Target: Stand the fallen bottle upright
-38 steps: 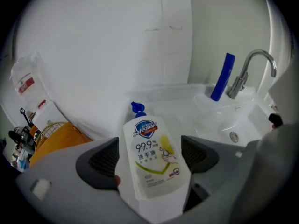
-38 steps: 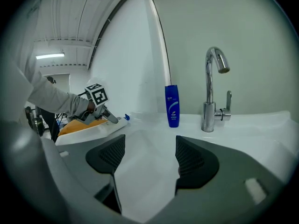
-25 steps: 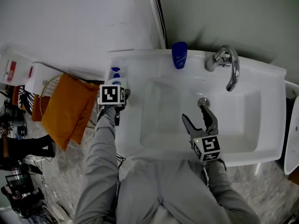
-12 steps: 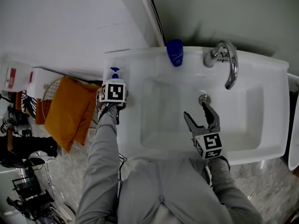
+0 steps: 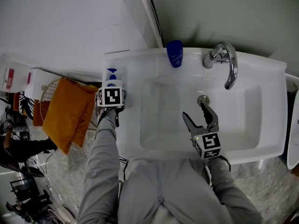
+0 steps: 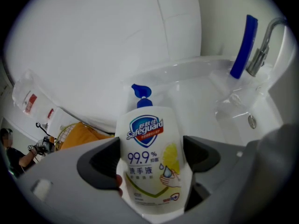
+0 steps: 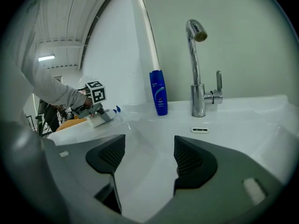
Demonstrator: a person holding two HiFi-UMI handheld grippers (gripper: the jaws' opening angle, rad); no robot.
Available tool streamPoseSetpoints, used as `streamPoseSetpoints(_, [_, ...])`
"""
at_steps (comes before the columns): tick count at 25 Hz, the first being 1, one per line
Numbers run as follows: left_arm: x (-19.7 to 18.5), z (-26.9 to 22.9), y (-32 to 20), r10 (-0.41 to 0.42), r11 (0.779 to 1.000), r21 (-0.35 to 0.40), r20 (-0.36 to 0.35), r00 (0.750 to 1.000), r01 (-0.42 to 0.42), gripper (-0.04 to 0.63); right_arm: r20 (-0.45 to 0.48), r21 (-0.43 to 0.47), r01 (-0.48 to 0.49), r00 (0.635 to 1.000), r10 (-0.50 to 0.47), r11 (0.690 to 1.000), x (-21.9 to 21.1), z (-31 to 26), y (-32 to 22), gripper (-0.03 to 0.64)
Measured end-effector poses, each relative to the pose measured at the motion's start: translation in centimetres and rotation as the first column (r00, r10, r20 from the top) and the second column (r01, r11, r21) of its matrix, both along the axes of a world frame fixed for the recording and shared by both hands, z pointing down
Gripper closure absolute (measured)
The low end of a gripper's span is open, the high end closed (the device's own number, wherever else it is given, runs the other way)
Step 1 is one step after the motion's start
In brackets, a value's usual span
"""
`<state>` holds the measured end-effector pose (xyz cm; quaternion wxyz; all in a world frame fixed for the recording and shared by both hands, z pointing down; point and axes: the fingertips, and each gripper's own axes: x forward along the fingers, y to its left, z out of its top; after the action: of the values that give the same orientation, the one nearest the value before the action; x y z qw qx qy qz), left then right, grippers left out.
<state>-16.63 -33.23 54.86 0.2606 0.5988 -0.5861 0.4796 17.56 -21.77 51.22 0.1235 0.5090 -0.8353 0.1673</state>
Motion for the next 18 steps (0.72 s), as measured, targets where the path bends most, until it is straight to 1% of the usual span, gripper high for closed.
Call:
streamPoseSetpoints(2, [-0.2, -0.8, 0.0, -0.014, 0.999, 0.039, -0.009, 1.0, 0.014, 0.126, -0.003, 0.0, 0.005, 1.0, -0.005, 1.0, -0.2, -0.1, 0.1, 0.289])
streamPoseSetpoints(5, [-0.3, -2.4, -0.2, -0.028, 0.992, 0.121, -0.022, 0.999, 0.03, 0.126, -0.01, 0.0, 0.019, 1.0, -0.019, 1.0, -0.8, -0.1, 0.3, 0.288])
streamPoseSetpoints(7, [-0.8, -3.4, 0.3, -0.063, 0.985, 0.159, -0.03, 0.998, 0.067, 0.126, -0.014, -0.001, 0.029, 0.999, -0.029, 1.0, -1.2, -0.2, 0.5, 0.29])
streamPoseSetpoints(9, [-0.5, -4.5, 0.2, -0.07, 0.972, 0.222, -0.066, 0.995, 0.083, 0.126, -0.016, -0.002, 0.038, 0.999, -0.038, 0.999, -1.6, -0.3, 0.7, 0.288])
streamPoseSetpoints(11, [0.4, -6.1, -0.5, -0.042, 0.95, 0.304, -0.107, 0.993, 0.073, 0.127, -0.017, -0.005, 0.043, 0.999, -0.043, 0.999, -1.9, -0.5, 0.9, 0.289])
streamPoseSetpoints(13, [1.4, -7.7, -1.3, -0.011, 0.922, 0.383, -0.135, 0.991, 0.062, 0.127, -0.02, -0.008, 0.048, 0.999, -0.048, 0.999, -2.1, -0.5, 1.0, 0.29])
streamPoseSetpoints(16, [2.7, -9.9, -2.0, 0.033, 0.87, 0.491, -0.161, 0.986, 0.051, 0.127, -0.024, -0.013, 0.053, 0.998, -0.053, 0.999, -2.3, -0.3, 1.2, 0.289])
streamPoseSetpoints(18, [3.5, -10.9, -2.6, 0.061, 0.835, 0.549, -0.175, 0.983, 0.046, 0.127, -0.023, -0.015, 0.058, 0.998, -0.058, 0.998, -2.6, -0.2, 1.3, 0.289])
